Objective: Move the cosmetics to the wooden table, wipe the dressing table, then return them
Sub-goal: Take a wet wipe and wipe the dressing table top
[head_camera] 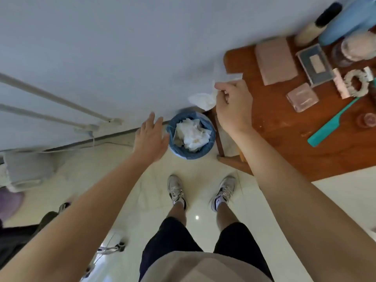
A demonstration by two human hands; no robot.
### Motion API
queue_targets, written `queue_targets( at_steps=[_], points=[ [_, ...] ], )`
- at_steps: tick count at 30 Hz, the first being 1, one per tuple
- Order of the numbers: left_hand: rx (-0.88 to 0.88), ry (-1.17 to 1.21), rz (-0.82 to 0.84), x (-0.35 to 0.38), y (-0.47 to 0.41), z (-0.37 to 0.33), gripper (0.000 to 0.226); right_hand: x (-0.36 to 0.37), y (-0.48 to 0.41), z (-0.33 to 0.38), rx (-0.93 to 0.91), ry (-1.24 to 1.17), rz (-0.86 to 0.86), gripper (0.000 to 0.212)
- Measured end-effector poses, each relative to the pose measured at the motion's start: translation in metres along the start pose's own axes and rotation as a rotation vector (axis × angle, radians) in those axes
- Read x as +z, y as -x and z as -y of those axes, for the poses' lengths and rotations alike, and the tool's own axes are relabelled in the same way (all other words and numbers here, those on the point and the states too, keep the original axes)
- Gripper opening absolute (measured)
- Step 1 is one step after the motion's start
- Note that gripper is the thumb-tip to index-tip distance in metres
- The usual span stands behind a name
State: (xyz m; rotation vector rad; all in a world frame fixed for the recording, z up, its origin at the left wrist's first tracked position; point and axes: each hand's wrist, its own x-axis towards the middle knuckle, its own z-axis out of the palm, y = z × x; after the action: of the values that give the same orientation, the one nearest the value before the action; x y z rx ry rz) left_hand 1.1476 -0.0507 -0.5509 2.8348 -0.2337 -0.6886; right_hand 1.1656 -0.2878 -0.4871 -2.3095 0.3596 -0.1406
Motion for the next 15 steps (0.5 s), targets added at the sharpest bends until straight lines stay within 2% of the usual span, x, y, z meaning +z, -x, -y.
queue_targets(
  at_steps=[4, 9, 15],
  points=[
    [0.009, -0.087, 0.172, 0.108, -0.018, 0.034, 0.056, 0.095, 0.026, -0.063, 0.073, 0.011, 0.108, 0.029],
    [0.063, -0.185, 0.355, 0.223, -0.045, 0.065, 0.060, 0.183, 0.053, -0.149, 0.225, 0.059, 0.139, 0.030],
    [0.098, -0.212, 0.445, 0.309, -0.088, 0.085, 0.065, 0.255, 0.060, -0.224, 0.311, 0.076, 0.177, 0.031]
  ],
)
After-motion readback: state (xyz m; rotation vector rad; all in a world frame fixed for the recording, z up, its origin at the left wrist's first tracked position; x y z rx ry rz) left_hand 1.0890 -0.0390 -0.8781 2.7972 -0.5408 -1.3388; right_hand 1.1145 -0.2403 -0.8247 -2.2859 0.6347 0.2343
